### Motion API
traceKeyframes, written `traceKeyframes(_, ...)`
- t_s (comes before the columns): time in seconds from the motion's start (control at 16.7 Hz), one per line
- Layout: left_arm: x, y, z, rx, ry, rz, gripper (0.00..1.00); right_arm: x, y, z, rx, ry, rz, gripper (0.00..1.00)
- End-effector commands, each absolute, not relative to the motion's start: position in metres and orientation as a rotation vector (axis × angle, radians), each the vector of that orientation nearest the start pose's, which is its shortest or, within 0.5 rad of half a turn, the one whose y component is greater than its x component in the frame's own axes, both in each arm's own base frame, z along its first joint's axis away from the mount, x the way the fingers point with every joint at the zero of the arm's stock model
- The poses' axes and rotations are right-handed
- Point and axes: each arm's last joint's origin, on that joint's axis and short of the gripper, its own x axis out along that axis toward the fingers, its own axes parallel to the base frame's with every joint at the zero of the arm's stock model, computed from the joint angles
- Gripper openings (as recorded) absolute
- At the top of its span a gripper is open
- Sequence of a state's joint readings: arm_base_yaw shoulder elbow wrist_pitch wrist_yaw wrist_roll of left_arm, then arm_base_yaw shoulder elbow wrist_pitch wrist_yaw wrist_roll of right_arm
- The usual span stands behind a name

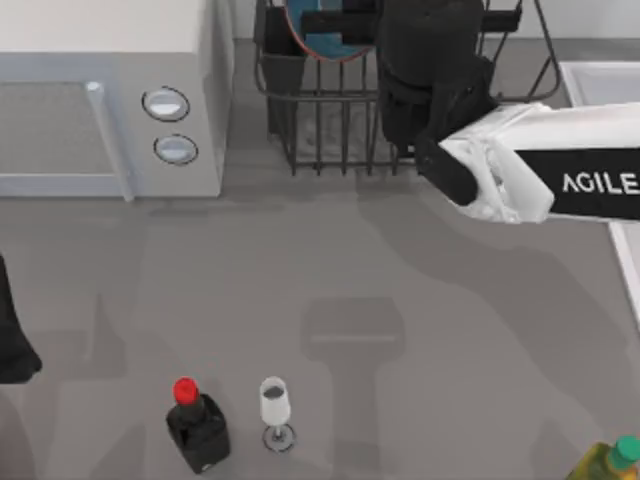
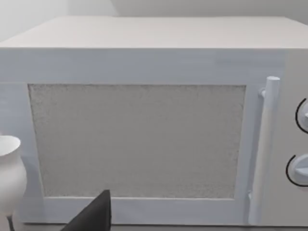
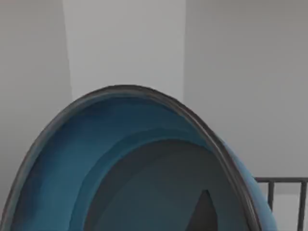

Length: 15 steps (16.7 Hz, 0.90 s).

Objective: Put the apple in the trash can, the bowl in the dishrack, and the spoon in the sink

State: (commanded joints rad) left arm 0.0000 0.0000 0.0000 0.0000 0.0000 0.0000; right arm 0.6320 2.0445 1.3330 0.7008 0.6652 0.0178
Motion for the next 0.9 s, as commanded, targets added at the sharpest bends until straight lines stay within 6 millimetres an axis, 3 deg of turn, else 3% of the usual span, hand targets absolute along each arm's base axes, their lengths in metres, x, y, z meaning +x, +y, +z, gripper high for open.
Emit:
traceKeyframes(0.24,0.1057,-0.0012,0.1600,0.000,0.000,0.000,1.00,0.3823,0.2623,0.2190,0.000,0.000,-0.010,0.98)
traceKeyframes(0.9,0.1057,-0.0012,0.1600,0.000,0.000,0.000,1.00,0.3813,0.2612,0.2198,-0.001,0.002,-0.007,1.00)
